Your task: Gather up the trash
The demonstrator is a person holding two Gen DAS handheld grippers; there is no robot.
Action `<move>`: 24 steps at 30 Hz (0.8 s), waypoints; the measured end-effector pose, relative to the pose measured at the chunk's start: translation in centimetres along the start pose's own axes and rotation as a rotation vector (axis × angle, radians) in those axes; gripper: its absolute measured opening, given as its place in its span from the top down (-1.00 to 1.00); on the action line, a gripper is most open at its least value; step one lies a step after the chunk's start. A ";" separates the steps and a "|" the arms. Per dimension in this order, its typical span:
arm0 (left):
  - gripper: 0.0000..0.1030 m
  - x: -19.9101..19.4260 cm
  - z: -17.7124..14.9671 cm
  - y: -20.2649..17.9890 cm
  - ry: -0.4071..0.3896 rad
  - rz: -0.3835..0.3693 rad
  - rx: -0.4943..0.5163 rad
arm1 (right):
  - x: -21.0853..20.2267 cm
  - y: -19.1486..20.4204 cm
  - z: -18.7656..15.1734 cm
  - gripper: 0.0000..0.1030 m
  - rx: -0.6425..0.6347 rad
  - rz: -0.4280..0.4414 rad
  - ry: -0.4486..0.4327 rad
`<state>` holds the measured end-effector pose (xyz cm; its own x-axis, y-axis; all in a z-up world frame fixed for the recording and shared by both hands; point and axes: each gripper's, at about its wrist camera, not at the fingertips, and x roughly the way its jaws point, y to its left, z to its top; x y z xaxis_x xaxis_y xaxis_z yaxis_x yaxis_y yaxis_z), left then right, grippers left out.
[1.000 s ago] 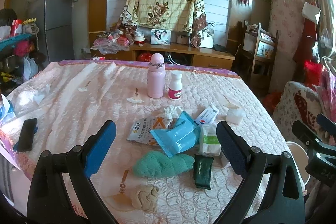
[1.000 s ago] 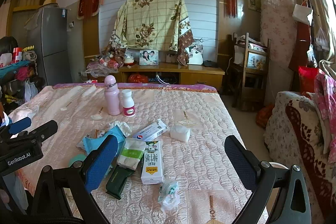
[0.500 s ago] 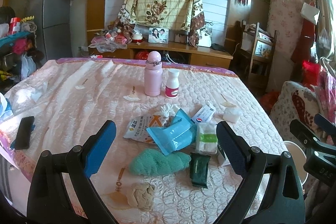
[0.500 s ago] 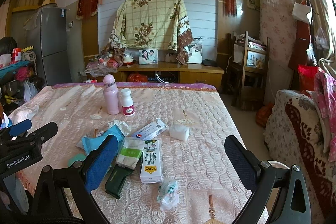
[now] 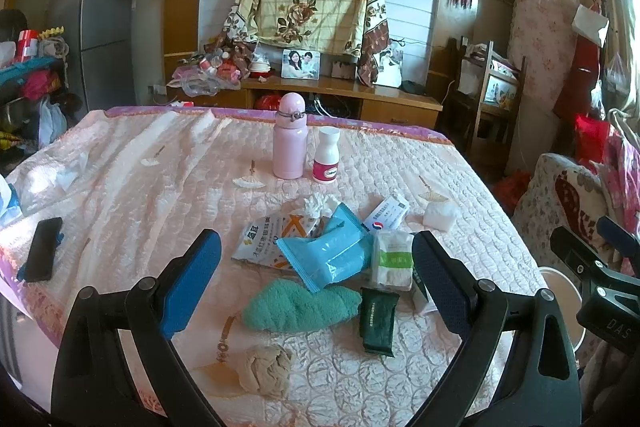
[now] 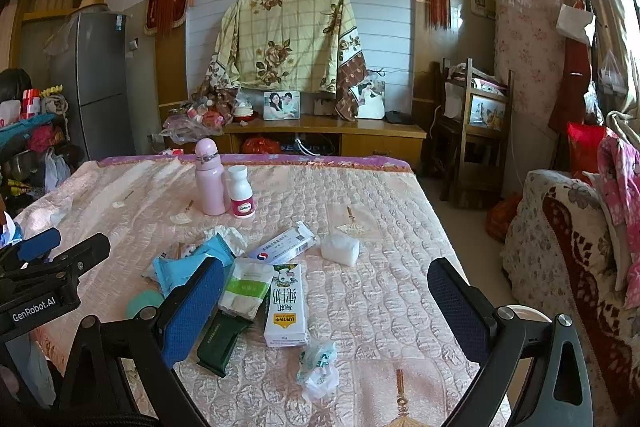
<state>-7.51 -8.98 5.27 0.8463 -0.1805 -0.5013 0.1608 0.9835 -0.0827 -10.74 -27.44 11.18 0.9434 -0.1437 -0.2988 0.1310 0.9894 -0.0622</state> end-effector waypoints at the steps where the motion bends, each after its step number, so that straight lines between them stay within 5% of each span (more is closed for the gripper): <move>1: -0.86 0.0 0.1 0.1 0.000 0.000 0.001 | 0.2 0.1 0.0 -0.96 0.000 0.000 0.004; 24: -0.86 0.0 0.4 0.1 0.003 0.002 0.000 | 0.4 -0.3 -0.6 -0.96 0.010 -0.005 0.021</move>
<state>-7.32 -8.85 5.60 0.8450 -0.1784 -0.5041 0.1593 0.9839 -0.0812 -10.63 -27.84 10.50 0.9362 -0.1491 -0.3181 0.1391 0.9888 -0.0541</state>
